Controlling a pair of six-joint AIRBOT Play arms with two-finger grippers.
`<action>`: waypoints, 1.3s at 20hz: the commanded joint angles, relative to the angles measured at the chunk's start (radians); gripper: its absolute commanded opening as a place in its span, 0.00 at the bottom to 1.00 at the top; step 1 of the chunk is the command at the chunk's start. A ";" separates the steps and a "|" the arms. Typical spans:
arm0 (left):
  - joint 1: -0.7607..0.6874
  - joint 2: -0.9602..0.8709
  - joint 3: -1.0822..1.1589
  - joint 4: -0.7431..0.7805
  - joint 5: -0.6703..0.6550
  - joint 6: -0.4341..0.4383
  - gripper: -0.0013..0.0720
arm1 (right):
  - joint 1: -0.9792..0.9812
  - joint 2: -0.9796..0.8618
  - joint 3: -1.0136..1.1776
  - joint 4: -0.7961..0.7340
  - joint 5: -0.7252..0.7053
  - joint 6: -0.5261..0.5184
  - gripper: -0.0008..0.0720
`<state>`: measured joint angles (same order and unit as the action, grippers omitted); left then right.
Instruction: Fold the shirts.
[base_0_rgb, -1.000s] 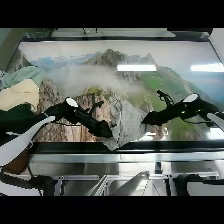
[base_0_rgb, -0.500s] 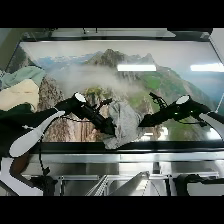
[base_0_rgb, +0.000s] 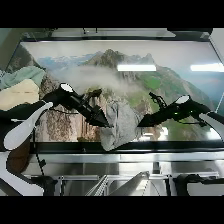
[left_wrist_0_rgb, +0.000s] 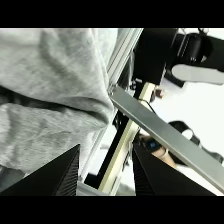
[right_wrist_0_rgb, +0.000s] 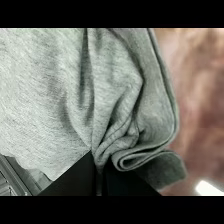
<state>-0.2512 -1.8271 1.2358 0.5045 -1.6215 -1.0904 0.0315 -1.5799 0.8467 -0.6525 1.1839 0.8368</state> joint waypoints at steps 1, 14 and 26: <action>0.069 0.000 0.007 0.002 0.068 -0.018 0.47 | 0.001 0.000 0.001 0.003 0.002 0.000 0.03; -0.164 0.000 0.008 0.208 0.236 -0.042 0.98 | 0.001 0.000 0.003 0.003 0.002 0.000 0.03; -0.059 0.164 0.009 0.187 0.152 -0.039 0.04 | -0.024 0.079 0.093 0.047 0.163 0.001 0.03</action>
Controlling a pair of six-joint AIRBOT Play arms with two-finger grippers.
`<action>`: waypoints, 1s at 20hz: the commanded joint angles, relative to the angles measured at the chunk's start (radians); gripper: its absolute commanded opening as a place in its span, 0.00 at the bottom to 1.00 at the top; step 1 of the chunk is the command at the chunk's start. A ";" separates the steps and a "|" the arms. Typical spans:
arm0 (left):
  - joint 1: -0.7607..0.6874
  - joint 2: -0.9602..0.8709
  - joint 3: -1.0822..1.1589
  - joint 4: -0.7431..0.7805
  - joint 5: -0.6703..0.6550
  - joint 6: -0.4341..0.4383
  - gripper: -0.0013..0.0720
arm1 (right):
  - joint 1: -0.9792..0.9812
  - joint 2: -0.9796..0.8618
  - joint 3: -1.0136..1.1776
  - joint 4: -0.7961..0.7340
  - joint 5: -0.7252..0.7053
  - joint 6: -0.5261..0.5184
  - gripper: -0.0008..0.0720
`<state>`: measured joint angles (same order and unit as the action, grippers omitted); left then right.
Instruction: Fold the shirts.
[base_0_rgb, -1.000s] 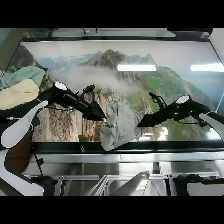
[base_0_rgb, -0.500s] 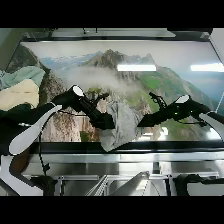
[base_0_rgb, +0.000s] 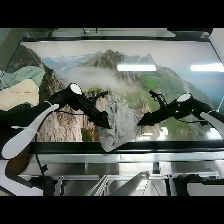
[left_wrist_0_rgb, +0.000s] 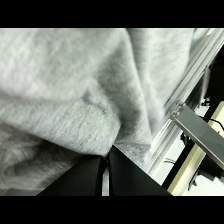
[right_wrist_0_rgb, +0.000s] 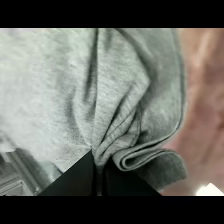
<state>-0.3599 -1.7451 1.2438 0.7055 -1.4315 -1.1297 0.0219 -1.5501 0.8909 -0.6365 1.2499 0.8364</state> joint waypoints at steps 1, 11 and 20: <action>0.080 0.133 0.001 -0.058 -0.061 0.013 0.04 | -0.024 0.095 0.076 0.063 0.145 0.001 0.03; 0.380 0.787 0.001 -0.735 -0.134 0.142 0.04 | -0.068 1.067 0.245 0.199 -0.205 -0.037 0.03; 0.273 0.729 0.001 -0.014 0.422 -0.136 0.05 | -0.012 0.625 -0.008 0.327 -0.278 0.105 0.04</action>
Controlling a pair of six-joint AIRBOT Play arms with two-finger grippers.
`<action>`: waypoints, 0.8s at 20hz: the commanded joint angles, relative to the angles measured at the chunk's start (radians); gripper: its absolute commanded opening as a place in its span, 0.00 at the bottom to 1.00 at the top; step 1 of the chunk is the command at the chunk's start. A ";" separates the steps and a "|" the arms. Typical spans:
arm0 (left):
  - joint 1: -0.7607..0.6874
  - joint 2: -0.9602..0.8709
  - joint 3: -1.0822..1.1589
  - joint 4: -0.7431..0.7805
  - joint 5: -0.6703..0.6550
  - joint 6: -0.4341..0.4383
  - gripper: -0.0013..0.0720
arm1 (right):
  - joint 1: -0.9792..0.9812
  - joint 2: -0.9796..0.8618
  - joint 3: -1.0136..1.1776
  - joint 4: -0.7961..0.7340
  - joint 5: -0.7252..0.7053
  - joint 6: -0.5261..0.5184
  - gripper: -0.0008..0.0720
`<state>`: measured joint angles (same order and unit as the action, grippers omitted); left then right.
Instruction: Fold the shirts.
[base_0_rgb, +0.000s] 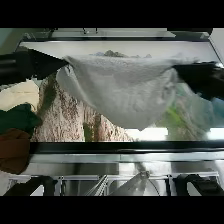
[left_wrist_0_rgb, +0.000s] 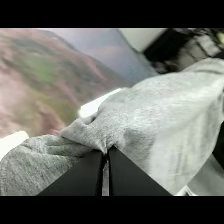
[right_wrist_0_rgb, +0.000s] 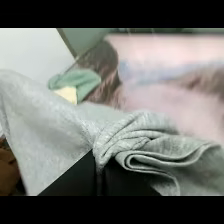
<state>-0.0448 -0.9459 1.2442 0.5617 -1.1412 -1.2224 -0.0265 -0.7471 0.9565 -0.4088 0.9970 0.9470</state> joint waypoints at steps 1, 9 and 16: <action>-0.065 -0.142 0.000 0.145 0.119 -0.043 0.32 | 0.072 -0.272 -0.078 0.121 -0.033 -0.043 0.17; -0.045 -0.510 0.000 0.334 -0.042 -0.043 0.98 | -0.023 -0.587 -0.066 0.050 -0.077 -0.151 0.92; -0.130 -0.534 -0.293 0.280 -0.016 -0.051 0.97 | -0.211 -0.798 0.034 -0.104 -0.068 -0.111 0.92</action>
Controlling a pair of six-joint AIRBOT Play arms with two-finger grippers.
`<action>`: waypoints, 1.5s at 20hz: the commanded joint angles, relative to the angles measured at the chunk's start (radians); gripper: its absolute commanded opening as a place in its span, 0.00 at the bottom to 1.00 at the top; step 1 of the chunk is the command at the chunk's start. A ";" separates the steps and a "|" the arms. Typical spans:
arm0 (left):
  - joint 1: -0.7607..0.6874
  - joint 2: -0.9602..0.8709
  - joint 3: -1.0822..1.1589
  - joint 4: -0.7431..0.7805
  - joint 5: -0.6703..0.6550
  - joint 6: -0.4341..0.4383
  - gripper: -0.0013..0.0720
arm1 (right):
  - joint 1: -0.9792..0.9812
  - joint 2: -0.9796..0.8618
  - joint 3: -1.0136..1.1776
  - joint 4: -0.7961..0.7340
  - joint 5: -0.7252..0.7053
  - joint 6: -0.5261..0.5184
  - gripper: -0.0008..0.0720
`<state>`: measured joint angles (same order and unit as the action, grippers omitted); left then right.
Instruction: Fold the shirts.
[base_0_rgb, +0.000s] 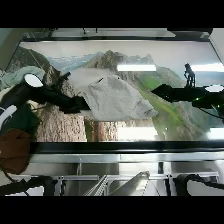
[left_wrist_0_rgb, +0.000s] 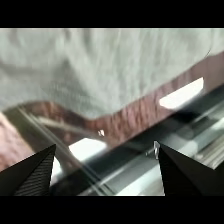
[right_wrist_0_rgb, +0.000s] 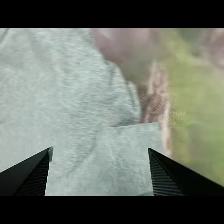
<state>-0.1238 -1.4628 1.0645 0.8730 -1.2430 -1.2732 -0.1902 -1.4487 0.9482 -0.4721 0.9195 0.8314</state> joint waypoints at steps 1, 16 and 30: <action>-0.084 -0.035 -0.134 -0.048 0.157 0.000 0.97 | -0.038 -0.140 0.066 -0.039 0.035 0.002 0.92; -0.185 -0.284 0.279 -0.099 -0.012 0.009 0.03 | 0.163 -0.313 0.288 0.109 0.533 -0.059 0.03; -0.020 0.621 0.706 -0.264 0.087 0.041 0.05 | 0.119 0.916 0.351 0.094 -0.089 -0.182 0.03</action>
<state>-0.1974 -0.9894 1.7508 0.5632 -1.2697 -1.1976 -0.0830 -0.7311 1.2877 -0.2989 1.0962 0.6785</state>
